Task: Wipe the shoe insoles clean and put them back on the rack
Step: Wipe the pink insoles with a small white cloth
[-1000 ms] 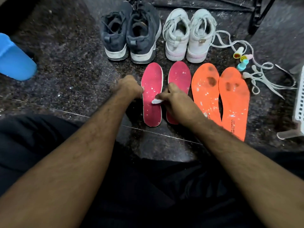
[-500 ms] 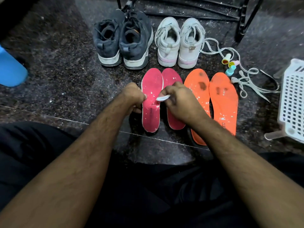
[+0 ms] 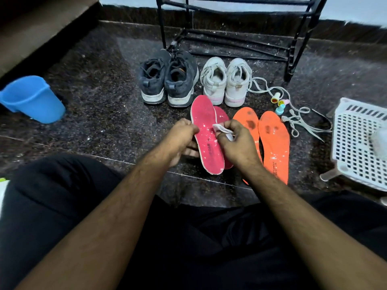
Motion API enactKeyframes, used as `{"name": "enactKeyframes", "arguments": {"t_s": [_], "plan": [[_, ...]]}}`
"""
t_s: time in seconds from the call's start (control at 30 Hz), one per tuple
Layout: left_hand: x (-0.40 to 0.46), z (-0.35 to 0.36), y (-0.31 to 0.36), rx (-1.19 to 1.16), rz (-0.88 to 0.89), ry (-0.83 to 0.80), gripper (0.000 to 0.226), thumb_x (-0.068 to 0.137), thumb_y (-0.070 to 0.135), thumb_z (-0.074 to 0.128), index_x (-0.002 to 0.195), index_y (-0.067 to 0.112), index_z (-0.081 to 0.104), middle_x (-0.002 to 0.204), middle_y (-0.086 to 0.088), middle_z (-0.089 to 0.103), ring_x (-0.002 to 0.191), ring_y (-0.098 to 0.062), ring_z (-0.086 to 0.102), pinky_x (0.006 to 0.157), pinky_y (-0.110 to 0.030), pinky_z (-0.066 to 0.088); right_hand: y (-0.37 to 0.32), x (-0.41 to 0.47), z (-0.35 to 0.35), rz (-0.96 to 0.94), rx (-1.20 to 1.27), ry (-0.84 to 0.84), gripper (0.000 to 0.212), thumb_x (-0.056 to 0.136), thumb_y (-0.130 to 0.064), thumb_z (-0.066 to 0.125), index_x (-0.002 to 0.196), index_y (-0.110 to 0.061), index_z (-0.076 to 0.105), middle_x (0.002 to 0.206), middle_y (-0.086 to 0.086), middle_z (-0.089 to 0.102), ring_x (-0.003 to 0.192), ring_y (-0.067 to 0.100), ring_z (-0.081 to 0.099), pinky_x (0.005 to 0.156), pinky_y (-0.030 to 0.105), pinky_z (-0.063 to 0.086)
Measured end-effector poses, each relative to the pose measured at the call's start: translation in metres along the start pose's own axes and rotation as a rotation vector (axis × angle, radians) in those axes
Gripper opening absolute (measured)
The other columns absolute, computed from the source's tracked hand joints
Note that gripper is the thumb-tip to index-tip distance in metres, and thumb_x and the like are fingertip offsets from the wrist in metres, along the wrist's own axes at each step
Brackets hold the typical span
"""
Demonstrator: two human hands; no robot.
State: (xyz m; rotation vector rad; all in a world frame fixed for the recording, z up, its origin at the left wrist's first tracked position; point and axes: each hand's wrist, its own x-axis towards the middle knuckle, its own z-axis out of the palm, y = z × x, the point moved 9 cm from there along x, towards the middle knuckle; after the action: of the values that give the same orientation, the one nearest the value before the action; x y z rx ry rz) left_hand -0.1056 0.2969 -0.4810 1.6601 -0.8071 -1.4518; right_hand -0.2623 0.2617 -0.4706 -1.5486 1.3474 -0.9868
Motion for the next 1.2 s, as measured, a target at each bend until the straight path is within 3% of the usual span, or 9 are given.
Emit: {"name": "enactKeyframes", "arguments": {"t_s": [0.17, 0.3, 0.43, 0.6, 0.67, 0.83, 0.93, 1.03, 1.2], "plan": [[-0.019, 0.006, 0.009, -0.303, 0.063, -0.014, 0.037, 0.093, 0.029, 0.047, 0.115, 0.005, 0.065, 0.099, -0.015, 0.071, 0.085, -0.028, 0.066, 0.091, -0.051, 0.056, -0.019, -0.018, -0.005, -0.003, 0.161, -0.059, 0.01, 0.09, -0.003, 0.065, 0.096, -0.011, 0.068, 0.08, -0.001, 0.07, 0.061, 0.002, 0.058, 0.059, 0.016, 0.045], [-0.029, 0.017, 0.02, -0.519, 0.031, -0.11, 0.057, 0.1, 0.052, 0.042, 0.113, 0.003, 0.068, 0.095, -0.014, 0.074, 0.081, -0.025, 0.071, 0.088, -0.044, 0.054, -0.029, -0.03, -0.003, -0.015, 0.226, -0.088, 0.02, 0.084, -0.002, 0.064, 0.096, -0.016, 0.072, 0.091, 0.001, 0.074, 0.07, 0.004, 0.063, 0.064, 0.019, 0.047], [-0.032, 0.023, 0.032, -0.619, -0.031, -0.203, 0.085, 0.096, 0.068, 0.034, 0.138, -0.004, 0.054, 0.139, -0.026, 0.056, 0.128, -0.04, 0.055, 0.111, -0.055, 0.04, -0.047, -0.035, 0.001, -0.129, 0.193, -0.101, 0.016, 0.08, -0.012, 0.068, 0.093, -0.022, 0.072, 0.099, 0.001, 0.07, 0.087, 0.014, 0.068, 0.079, 0.037, 0.056], [-0.024, 0.02, 0.035, -0.674, -0.054, -0.242, 0.08, 0.098, 0.065, 0.035, 0.127, -0.005, 0.06, 0.119, -0.021, 0.068, 0.101, -0.032, 0.07, 0.086, -0.045, 0.059, -0.064, -0.025, -0.017, -0.216, 0.176, -0.031, 0.024, 0.082, -0.008, 0.061, 0.097, -0.026, 0.07, 0.103, 0.003, 0.067, 0.095, 0.019, 0.066, 0.087, 0.048, 0.054], [-0.017, 0.021, 0.034, -0.737, -0.038, -0.221, 0.074, 0.099, 0.062, 0.038, 0.125, -0.003, 0.062, 0.112, -0.019, 0.069, 0.096, -0.032, 0.072, 0.086, -0.054, 0.059, -0.067, -0.016, -0.033, -0.253, 0.146, 0.044, 0.027, 0.085, -0.007, 0.06, 0.102, -0.026, 0.068, 0.105, 0.0, 0.069, 0.097, 0.019, 0.067, 0.088, 0.047, 0.053], [0.002, 0.047, 0.035, -0.607, 0.016, -0.295, 0.07, 0.102, 0.062, 0.028, 0.12, 0.004, 0.064, 0.112, -0.017, 0.072, 0.105, -0.033, 0.07, 0.1, -0.063, 0.047, -0.069, 0.008, -0.053, -0.316, -0.073, 0.147, 0.028, 0.09, -0.015, 0.068, 0.115, -0.024, 0.06, 0.095, -0.013, 0.069, 0.065, 0.011, 0.06, 0.06, 0.03, 0.048], [0.01, 0.062, 0.027, -0.53, -0.045, -0.334, 0.07, 0.103, 0.061, 0.024, 0.127, 0.007, 0.062, 0.117, -0.018, 0.069, 0.096, -0.03, 0.072, 0.085, -0.056, 0.055, -0.072, 0.027, -0.049, -0.417, -0.218, 0.13, 0.018, 0.088, -0.01, 0.065, 0.105, -0.018, 0.067, 0.096, -0.007, 0.064, 0.08, 0.011, 0.061, 0.076, 0.031, 0.052], [0.019, 0.065, 0.021, -0.428, -0.029, -0.311, 0.073, 0.102, 0.06, 0.025, 0.132, 0.002, 0.057, 0.129, -0.026, 0.062, 0.107, -0.037, 0.068, 0.076, -0.053, 0.058, -0.068, 0.045, -0.055, -0.435, -0.308, 0.197, 0.02, 0.085, -0.003, 0.064, 0.102, -0.011, 0.071, 0.095, -0.005, 0.052, 0.083, 0.004, 0.051, 0.079, 0.012, 0.041], [0.023, 0.069, 0.014, -0.38, -0.002, -0.33, 0.065, 0.101, 0.058, 0.031, 0.114, 0.005, 0.067, 0.084, -0.013, 0.073, 0.064, -0.027, 0.07, 0.064, -0.045, 0.058, -0.057, 0.057, -0.042, -0.479, -0.393, 0.098, 0.023, 0.085, -0.009, 0.069, 0.107, -0.014, 0.075, 0.091, -0.001, 0.052, 0.082, 0.012, 0.053, 0.076, 0.025, 0.045]]}}
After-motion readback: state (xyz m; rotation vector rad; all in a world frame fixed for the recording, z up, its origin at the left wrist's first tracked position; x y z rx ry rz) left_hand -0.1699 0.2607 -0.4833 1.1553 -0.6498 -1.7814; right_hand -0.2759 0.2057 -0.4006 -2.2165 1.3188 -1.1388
